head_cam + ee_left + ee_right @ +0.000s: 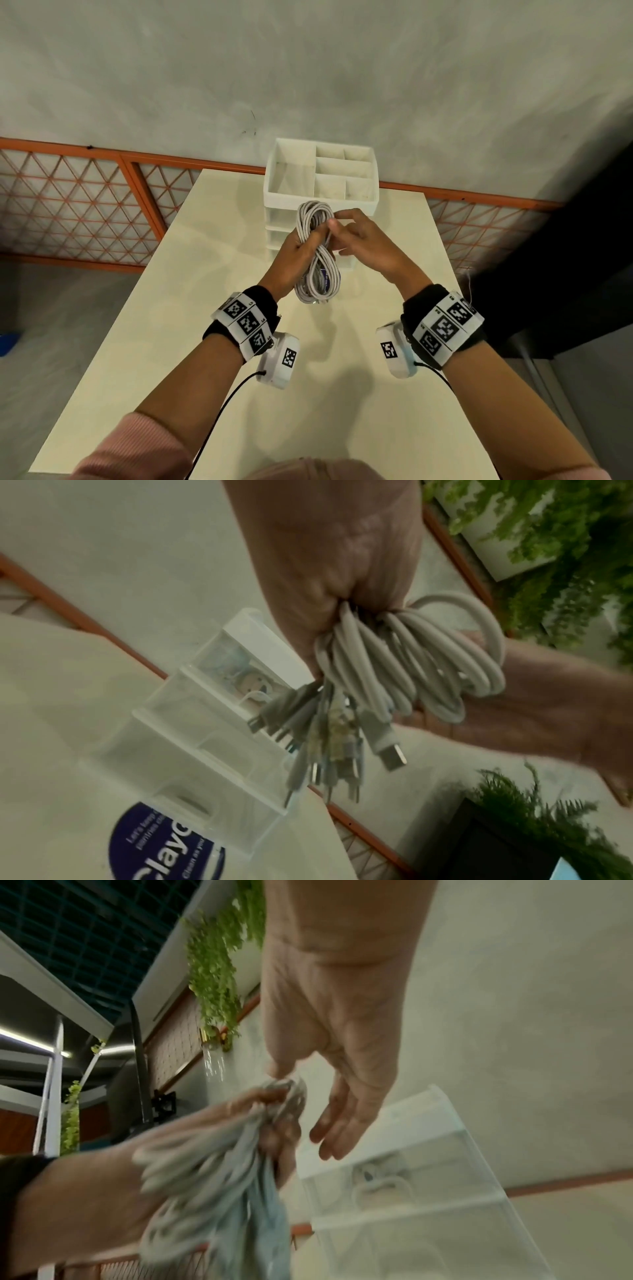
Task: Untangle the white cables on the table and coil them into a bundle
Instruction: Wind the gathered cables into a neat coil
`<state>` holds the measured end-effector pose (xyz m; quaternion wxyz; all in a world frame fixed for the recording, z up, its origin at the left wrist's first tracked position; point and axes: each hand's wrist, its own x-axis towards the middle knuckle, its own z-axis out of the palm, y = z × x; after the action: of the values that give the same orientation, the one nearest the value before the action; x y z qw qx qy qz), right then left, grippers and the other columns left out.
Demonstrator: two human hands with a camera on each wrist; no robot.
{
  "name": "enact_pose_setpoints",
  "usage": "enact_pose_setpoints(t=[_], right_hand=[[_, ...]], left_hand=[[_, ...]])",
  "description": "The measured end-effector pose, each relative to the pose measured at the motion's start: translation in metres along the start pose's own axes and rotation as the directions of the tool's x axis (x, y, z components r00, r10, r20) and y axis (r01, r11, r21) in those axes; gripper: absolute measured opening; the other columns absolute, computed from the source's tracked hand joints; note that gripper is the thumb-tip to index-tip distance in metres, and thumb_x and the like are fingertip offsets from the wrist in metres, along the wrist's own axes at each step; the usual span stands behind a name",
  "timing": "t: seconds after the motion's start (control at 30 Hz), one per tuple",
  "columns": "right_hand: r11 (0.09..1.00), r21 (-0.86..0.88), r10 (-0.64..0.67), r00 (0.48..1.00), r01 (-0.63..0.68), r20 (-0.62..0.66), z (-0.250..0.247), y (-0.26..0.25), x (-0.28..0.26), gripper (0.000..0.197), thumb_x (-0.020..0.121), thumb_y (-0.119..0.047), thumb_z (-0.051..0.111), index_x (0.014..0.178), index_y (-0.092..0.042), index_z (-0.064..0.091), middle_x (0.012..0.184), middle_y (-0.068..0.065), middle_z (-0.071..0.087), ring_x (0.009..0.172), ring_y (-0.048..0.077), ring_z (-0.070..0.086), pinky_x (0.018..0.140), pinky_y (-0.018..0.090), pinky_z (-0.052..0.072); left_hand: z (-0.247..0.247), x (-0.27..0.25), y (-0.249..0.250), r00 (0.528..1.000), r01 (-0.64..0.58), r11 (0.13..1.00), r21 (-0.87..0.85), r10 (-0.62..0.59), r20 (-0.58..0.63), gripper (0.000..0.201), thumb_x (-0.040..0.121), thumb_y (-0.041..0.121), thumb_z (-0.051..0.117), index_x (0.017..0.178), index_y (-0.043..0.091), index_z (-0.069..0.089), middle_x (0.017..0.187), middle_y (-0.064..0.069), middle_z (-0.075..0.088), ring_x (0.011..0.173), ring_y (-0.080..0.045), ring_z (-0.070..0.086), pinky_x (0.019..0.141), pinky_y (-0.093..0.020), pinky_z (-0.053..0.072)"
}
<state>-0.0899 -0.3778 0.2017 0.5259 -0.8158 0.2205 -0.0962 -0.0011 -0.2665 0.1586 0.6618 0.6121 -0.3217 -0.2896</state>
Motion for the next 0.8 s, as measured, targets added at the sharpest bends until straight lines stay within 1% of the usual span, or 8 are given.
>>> enact_pose_setpoints(t=[0.1, 0.17, 0.23, 0.33, 0.43, 0.57, 0.7, 0.8], right_hand=[[0.973, 0.169, 0.143, 0.984, -0.159, 0.103, 0.013, 0.015, -0.005, 0.086, 0.075, -0.068, 0.056, 0.141, -0.02, 0.027, 0.133, 0.007, 0.054, 0.113, 0.016, 0.06, 0.1, 0.037, 0.048], [0.919, 0.327, 0.149, 0.962, -0.221, 0.229, 0.021, 0.024, -0.005, 0.1, 0.065, -0.07, 0.066, 0.143, -0.023, 0.025, 0.143, 0.004, 0.047, 0.124, 0.016, 0.054, 0.108, 0.042, 0.041], [0.887, 0.407, 0.095, 0.948, -0.219, 0.303, 0.024, 0.026, -0.004, 0.082, 0.074, -0.056, 0.069, 0.14, -0.024, 0.032, 0.141, -0.001, 0.049, 0.128, 0.014, 0.05, 0.111, 0.039, 0.038], [0.908, 0.365, 0.053, 0.921, -0.206, 0.386, 0.019, 0.012, -0.01, 0.043, 0.081, -0.042, 0.065, 0.119, -0.03, 0.049, 0.124, -0.002, 0.059, 0.118, 0.011, 0.056, 0.103, 0.028, 0.044], [0.928, 0.297, 0.076, 0.893, -0.227, 0.444, 0.011, 0.006, -0.012, 0.035, 0.077, -0.036, 0.072, 0.107, -0.025, 0.058, 0.106, 0.004, 0.069, 0.1, 0.017, 0.066, 0.087, 0.027, 0.053], [0.97, 0.156, 0.103, 0.895, -0.187, 0.433, 0.009, 0.002, -0.011, 0.025, 0.082, -0.013, 0.068, 0.103, -0.025, 0.06, 0.104, 0.004, 0.07, 0.105, 0.019, 0.066, 0.093, 0.03, 0.052], [0.975, 0.118, 0.132, 0.914, -0.19, 0.384, 0.01, 0.005, -0.01, 0.026, 0.079, -0.008, 0.069, 0.096, -0.026, 0.062, 0.11, 0.01, 0.069, 0.11, 0.023, 0.064, 0.098, 0.034, 0.05], [0.973, 0.104, 0.153, 0.911, -0.207, 0.383, 0.012, 0.008, -0.009, 0.025, 0.079, -0.006, 0.068, 0.097, -0.023, 0.063, 0.109, 0.014, 0.07, 0.107, 0.025, 0.065, 0.098, 0.036, 0.05]], left_hand=[[0.003, 0.003, 0.002, 1.0, 0.006, 0.987, -0.162, -0.005, 0.004, 0.029, 0.097, 0.033, 0.047, 0.106, 0.01, 0.06, 0.095, -0.015, 0.069, 0.095, -0.027, 0.068, 0.086, -0.039, 0.054], [0.005, 0.006, 0.005, 1.0, 0.029, 0.963, -0.267, -0.028, 0.007, 0.031, 0.094, 0.033, 0.053, 0.121, 0.019, 0.048, 0.097, -0.015, 0.064, 0.094, -0.028, 0.065, 0.085, -0.041, 0.053], [0.007, 0.008, 0.008, 0.998, 0.055, 0.956, -0.289, -0.051, 0.022, 0.035, 0.091, 0.034, 0.056, 0.121, 0.019, 0.046, 0.088, -0.008, 0.063, 0.085, -0.024, 0.063, 0.079, -0.038, 0.052], [0.01, 0.005, 0.016, 0.995, 0.082, 0.95, -0.302, -0.061, 0.078, 0.024, 0.094, 0.03, 0.052, 0.097, 0.006, 0.057, 0.072, -0.001, 0.061, 0.07, -0.016, 0.061, 0.07, -0.029, 0.05], [0.012, 0.003, 0.021, 0.992, 0.085, 0.932, -0.353, -0.045, 0.12, 0.019, 0.095, 0.027, 0.05, 0.102, 0.013, 0.061, 0.074, 0.002, 0.057, 0.072, -0.009, 0.058, 0.069, -0.022, 0.051], [0.005, 0.004, 0.022, 0.977, 0.086, 0.953, -0.29, -0.024, 0.21, 0.018, 0.093, 0.027, 0.052, 0.087, 0.011, 0.06, 0.076, 0.0, 0.058, 0.073, -0.011, 0.058, 0.07, -0.022, 0.051], [0.003, 0.003, 0.022, 0.967, 0.102, 0.956, -0.275, -0.031, 0.251, 0.024, 0.096, 0.025, 0.045, 0.083, 0.009, 0.059, 0.079, -0.003, 0.059, 0.075, -0.013, 0.058, 0.073, -0.022, 0.052], [0.005, 0.001, 0.02, 0.967, 0.11, 0.945, -0.308, -0.031, 0.251, 0.022, 0.09, 0.029, 0.049, 0.084, 0.009, 0.059, 0.078, -0.001, 0.061, 0.074, -0.013, 0.06, 0.071, -0.024, 0.053]])
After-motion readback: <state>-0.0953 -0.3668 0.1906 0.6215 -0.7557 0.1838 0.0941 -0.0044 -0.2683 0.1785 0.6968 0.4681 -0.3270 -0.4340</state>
